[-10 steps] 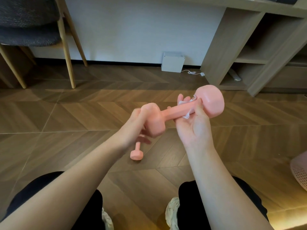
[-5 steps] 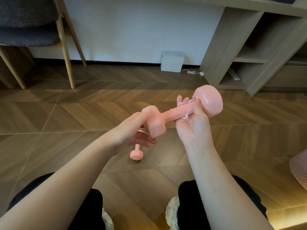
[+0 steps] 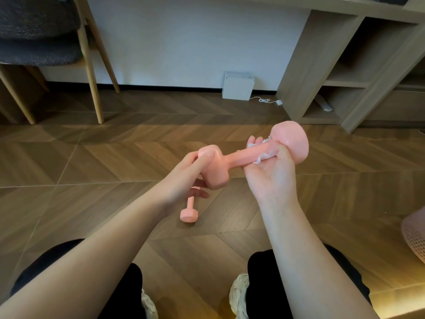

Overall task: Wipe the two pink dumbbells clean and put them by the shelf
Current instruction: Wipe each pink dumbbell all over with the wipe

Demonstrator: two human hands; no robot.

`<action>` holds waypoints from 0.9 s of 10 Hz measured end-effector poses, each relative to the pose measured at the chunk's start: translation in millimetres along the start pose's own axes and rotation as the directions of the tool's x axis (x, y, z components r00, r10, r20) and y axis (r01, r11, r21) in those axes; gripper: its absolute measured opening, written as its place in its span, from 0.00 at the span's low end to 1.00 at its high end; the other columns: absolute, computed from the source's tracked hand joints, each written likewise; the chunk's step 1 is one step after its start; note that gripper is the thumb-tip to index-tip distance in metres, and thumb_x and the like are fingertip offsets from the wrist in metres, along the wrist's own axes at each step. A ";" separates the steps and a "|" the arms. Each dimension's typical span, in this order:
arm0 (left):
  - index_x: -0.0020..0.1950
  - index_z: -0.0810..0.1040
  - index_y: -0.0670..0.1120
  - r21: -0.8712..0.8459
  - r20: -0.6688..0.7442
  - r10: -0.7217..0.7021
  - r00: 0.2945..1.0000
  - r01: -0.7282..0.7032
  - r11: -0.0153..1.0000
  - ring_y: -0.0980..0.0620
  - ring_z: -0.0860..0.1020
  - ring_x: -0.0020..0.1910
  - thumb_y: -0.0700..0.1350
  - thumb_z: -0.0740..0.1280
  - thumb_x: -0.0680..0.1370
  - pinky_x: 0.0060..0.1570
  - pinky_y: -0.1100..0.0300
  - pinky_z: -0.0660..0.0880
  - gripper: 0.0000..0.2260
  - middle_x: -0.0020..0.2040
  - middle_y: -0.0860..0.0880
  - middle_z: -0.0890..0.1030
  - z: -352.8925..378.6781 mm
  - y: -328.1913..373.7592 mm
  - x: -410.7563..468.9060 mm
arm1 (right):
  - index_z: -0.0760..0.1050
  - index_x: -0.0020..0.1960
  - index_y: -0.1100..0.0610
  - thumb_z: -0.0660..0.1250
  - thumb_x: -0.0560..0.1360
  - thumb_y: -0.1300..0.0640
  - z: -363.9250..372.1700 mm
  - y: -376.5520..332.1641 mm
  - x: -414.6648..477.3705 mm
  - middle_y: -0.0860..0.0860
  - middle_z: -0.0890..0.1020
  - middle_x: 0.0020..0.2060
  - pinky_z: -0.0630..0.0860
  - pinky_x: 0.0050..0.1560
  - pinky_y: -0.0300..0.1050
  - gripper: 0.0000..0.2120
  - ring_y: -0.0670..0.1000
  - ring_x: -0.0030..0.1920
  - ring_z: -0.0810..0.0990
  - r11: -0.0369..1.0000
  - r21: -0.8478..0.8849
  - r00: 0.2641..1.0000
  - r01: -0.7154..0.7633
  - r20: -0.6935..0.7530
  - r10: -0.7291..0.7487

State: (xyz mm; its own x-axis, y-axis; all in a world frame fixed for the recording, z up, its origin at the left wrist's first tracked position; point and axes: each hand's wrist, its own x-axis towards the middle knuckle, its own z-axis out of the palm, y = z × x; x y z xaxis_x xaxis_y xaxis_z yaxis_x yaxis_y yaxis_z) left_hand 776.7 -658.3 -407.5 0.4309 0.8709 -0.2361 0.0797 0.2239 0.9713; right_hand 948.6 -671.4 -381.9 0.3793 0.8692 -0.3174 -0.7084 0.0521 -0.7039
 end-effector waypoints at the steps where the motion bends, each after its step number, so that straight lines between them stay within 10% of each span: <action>1: 0.61 0.76 0.50 0.000 -0.002 0.063 0.998 -0.063 0.998 0.43 0.80 0.49 0.67 0.59 0.74 0.48 0.47 0.77 0.26 0.54 0.44 0.79 -1.4 -1.6 0.0 | 0.71 0.62 0.62 0.58 0.73 0.69 -4.5 -1.3 5.0 0.59 0.76 0.59 0.73 0.67 0.59 0.18 0.55 0.58 0.78 0.755 0.630 0.970 -0.183 -0.009 0.242; 3: 0.63 0.75 0.48 -0.012 -0.065 0.019 0.998 -0.020 1.000 0.48 0.79 0.45 0.64 0.59 0.73 0.39 0.56 0.75 0.26 0.57 0.41 0.79 -6.1 -1.3 -1.4 | 0.70 0.63 0.62 0.56 0.63 0.68 5.1 5.5 -3.9 0.64 0.73 0.67 0.64 0.73 0.61 0.27 0.64 0.65 0.75 0.880 0.447 0.975 -0.161 0.208 0.073; 6: 0.71 0.64 0.58 0.312 -0.169 0.335 0.927 -0.272 0.911 0.60 0.76 0.58 0.50 0.78 0.69 0.50 0.65 0.77 0.34 0.65 0.55 0.71 -2.9 -2.7 -5.2 | 0.71 0.58 0.59 0.64 0.78 0.60 3.9 1.0 2.3 0.57 0.73 0.51 0.75 0.64 0.54 0.09 0.54 0.51 0.78 0.904 0.386 0.981 -0.184 0.121 0.148; 8: 0.65 0.76 0.46 -0.110 0.072 -0.106 0.992 0.114 0.987 0.44 0.80 0.47 0.66 0.63 0.72 0.53 0.46 0.78 0.31 0.56 0.36 0.79 -1.7 3.4 -3.2 | 0.70 0.48 0.57 0.64 0.80 0.54 1.3 6.3 7.6 0.53 0.74 0.42 0.71 0.64 0.62 0.07 0.53 0.48 0.80 0.914 0.367 0.983 -0.173 0.004 0.184; 9: 0.68 0.72 0.51 -0.014 0.027 0.027 0.999 -0.027 1.000 0.47 0.82 0.54 0.60 0.71 0.70 0.56 0.46 0.80 0.29 0.59 0.45 0.80 -3.9 3.0 -2.0 | 0.68 0.42 0.57 0.62 0.80 0.53 -0.3 5.2 10.9 0.52 0.73 0.38 0.71 0.65 0.61 0.11 0.53 0.45 0.81 0.920 0.353 0.984 -0.171 0.008 0.180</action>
State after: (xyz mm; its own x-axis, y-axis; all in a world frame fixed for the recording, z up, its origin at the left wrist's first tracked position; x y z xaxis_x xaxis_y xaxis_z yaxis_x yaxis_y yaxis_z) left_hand 772.6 -657.7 -404.2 0.4573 0.8644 -0.2090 0.0555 0.2068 0.9768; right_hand 949.2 -661.8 -389.2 0.2407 0.8684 -0.4336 -0.9266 0.0727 -0.3690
